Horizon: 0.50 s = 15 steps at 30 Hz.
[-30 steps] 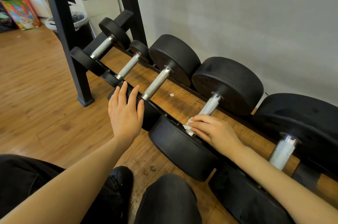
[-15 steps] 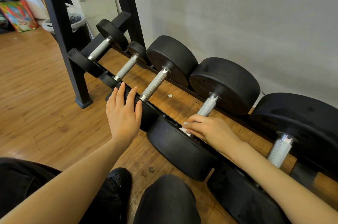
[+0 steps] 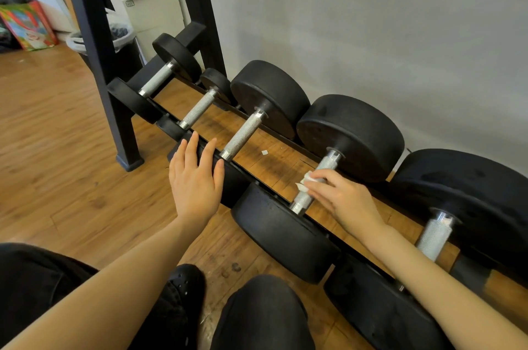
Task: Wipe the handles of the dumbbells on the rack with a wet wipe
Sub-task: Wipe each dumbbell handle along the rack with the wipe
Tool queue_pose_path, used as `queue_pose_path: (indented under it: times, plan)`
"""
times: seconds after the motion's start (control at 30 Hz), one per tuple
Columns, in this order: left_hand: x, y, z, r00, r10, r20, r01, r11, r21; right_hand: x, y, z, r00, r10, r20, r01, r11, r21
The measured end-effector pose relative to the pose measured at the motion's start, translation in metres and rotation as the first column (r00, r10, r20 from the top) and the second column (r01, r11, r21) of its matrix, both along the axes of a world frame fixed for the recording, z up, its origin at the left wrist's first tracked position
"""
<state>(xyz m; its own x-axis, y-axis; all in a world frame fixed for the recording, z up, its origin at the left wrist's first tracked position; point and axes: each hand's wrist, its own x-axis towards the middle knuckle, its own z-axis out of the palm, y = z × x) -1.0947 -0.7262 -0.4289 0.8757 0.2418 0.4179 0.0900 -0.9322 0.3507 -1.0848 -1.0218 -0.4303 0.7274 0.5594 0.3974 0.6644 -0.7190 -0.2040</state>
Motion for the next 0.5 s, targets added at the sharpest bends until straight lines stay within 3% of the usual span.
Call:
queue_pose_path:
  times: [0.17,0.27,0.37,0.5]
  plan:
    - [0.0,0.0,0.0,1.0,-0.002,-0.004,0.002,1.0,-0.002,-0.011,0.002,-0.016,0.989,0.148,0.03,-0.149,0.989,0.022]
    - [-0.001,0.0,0.0,1.0,-0.009,-0.007,0.009,1.0,-0.003,-0.006,-0.003,-0.021,0.997,0.061,0.053,-0.07,0.983,0.171]
    - [-0.001,0.0,0.001,1.0,-0.005,0.001,0.005,1.0,0.004,-0.003,-0.012,-0.022,0.993,-0.041,0.114,0.015,0.976,0.218]
    - [0.0,0.0,0.0,1.0,-0.006,0.013,0.006,1.0,-0.005,-0.005,-0.008,-0.026,0.992,0.027,0.127,-0.05,0.982,0.182]
